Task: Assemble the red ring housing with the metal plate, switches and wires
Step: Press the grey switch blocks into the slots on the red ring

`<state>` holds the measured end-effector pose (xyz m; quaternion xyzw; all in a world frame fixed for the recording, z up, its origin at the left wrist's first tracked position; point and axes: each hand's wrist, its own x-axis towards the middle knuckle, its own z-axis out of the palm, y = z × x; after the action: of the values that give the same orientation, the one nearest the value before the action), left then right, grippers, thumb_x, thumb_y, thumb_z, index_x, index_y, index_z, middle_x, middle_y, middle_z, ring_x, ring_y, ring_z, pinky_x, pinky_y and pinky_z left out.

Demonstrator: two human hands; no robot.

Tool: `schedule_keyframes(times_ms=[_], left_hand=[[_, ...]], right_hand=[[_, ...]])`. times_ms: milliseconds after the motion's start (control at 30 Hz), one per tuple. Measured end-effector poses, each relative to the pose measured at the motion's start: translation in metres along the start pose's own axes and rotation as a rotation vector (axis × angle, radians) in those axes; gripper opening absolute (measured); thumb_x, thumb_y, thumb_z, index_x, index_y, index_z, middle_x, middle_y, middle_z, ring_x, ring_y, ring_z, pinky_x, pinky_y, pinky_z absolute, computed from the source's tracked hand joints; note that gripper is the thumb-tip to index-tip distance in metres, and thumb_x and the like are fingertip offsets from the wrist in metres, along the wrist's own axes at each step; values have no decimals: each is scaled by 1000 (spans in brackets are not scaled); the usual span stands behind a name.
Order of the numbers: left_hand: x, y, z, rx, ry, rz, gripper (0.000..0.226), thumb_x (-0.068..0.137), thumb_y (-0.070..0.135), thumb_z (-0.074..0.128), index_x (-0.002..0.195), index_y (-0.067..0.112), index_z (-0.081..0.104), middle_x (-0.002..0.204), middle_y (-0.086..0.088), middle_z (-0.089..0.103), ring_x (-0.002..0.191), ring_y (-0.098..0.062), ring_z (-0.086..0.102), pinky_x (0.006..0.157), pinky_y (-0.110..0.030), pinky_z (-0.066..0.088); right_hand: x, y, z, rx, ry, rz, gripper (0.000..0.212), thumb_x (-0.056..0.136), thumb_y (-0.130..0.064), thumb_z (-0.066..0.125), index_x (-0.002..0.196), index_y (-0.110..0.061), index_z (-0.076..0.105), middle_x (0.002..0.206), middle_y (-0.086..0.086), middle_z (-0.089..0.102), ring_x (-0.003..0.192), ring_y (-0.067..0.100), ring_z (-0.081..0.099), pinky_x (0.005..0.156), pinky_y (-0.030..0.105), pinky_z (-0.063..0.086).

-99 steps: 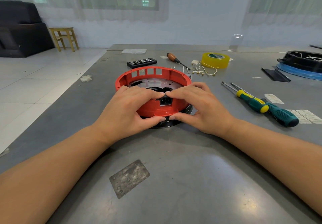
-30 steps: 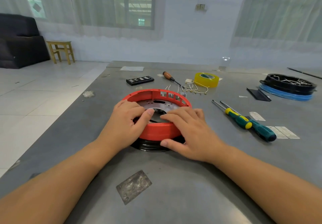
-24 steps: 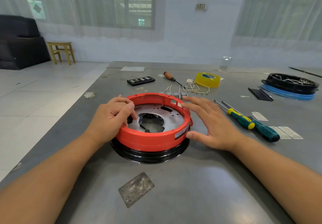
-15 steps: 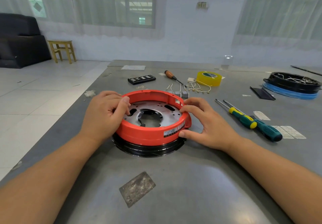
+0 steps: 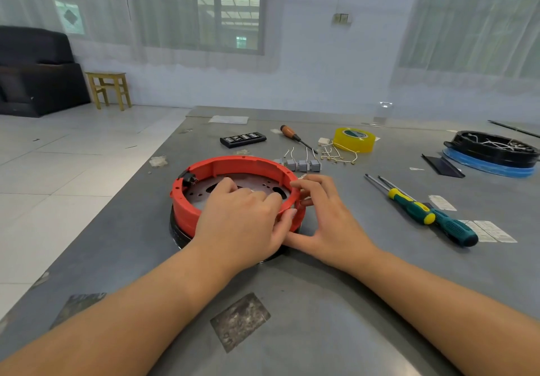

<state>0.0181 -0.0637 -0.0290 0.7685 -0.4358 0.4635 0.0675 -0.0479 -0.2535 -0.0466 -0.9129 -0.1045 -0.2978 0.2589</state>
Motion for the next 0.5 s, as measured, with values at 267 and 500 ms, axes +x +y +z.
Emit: schedule_keyframes(times_ms=[267,500], left_hand=[[-1,-6,0,-13,-116,-111,35,95,36,60,65,21,51,55,-5,59,48,-31,58,58,-34,30],[-2,-5,6,17,-162,-192,26,95,31,65,74,17,60,64,-7,63,54,-31,61,55,-33,30]], right_hand=[[2,40,-20,49,14,67,44,90,-24,69,132,-24,55,134,-9,47,118,9,59,100,30,52],[25,75,-11,-198,-121,370,36,93,-36,69,124,-22,57,134,-5,42,112,12,55,103,33,49]])
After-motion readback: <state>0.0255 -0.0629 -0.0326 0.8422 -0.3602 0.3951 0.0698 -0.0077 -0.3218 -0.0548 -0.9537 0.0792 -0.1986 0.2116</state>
